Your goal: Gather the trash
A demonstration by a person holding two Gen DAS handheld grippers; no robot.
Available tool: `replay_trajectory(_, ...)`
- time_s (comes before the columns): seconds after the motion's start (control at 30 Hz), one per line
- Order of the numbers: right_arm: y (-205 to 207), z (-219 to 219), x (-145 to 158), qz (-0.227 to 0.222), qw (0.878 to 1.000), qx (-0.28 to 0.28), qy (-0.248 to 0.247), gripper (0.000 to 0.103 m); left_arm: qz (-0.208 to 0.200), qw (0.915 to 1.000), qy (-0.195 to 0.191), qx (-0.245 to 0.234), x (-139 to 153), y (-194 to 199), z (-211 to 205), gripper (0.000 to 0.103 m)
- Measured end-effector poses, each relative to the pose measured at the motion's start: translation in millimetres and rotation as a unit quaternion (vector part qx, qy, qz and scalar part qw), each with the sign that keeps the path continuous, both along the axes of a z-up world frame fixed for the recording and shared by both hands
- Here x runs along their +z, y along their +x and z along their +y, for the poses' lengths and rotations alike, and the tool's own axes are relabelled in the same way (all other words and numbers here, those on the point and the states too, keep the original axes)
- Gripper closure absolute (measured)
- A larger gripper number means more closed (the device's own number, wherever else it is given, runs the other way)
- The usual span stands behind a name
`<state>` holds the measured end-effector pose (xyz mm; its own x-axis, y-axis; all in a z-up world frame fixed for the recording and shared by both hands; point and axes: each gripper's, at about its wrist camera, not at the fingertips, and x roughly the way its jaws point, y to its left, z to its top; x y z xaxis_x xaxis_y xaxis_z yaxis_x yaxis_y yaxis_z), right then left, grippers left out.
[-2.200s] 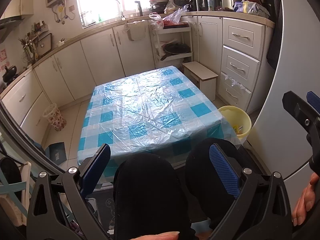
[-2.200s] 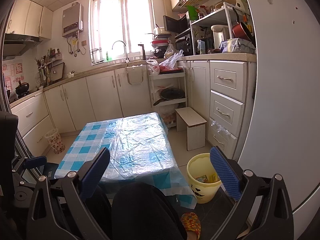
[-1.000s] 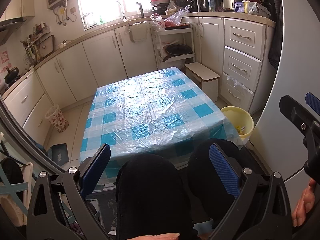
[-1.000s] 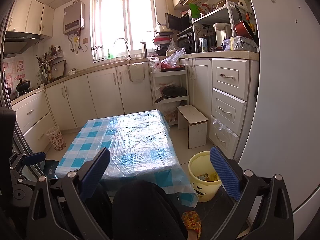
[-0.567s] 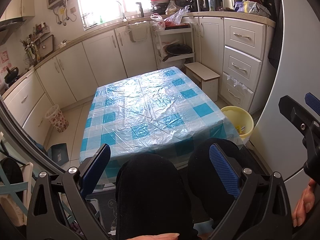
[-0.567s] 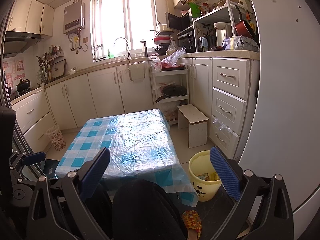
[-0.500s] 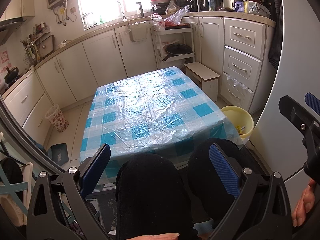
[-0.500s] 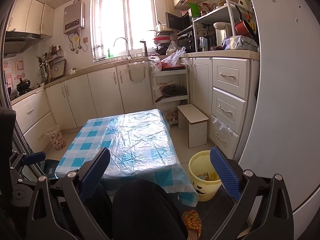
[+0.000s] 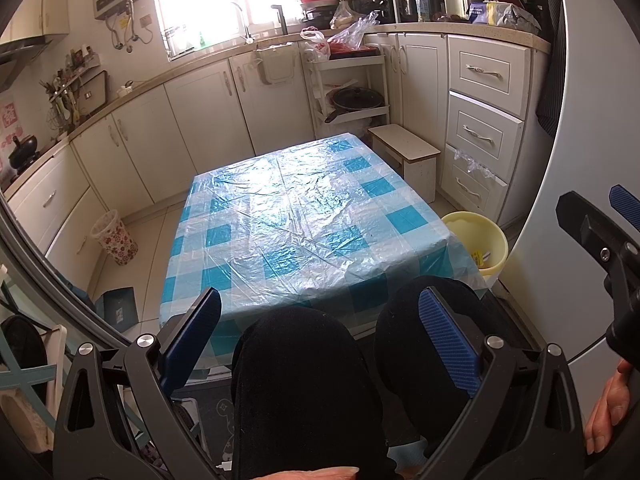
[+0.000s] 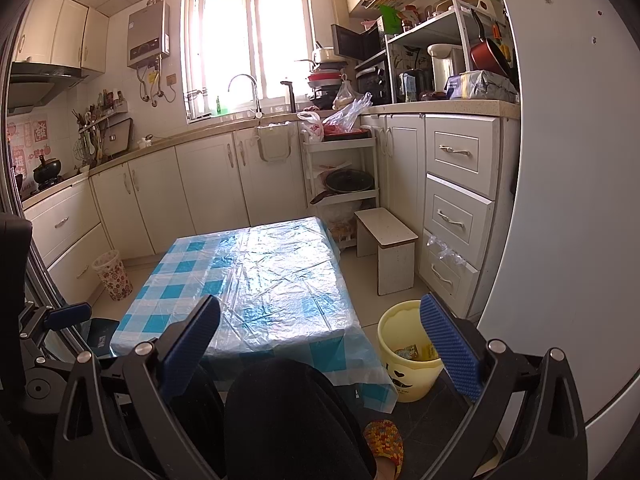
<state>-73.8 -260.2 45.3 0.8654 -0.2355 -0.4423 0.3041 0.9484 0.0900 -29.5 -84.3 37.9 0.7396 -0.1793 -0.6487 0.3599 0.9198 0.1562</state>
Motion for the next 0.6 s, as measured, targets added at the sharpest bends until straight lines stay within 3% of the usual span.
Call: replay_trajectory(0.6,-0.2,1.4,0.0,0.001,1.000,0.000,0.000,0.007,0.000,1.0000,0.000,0.001,-0.4,-0.1,-0.2,0.008)
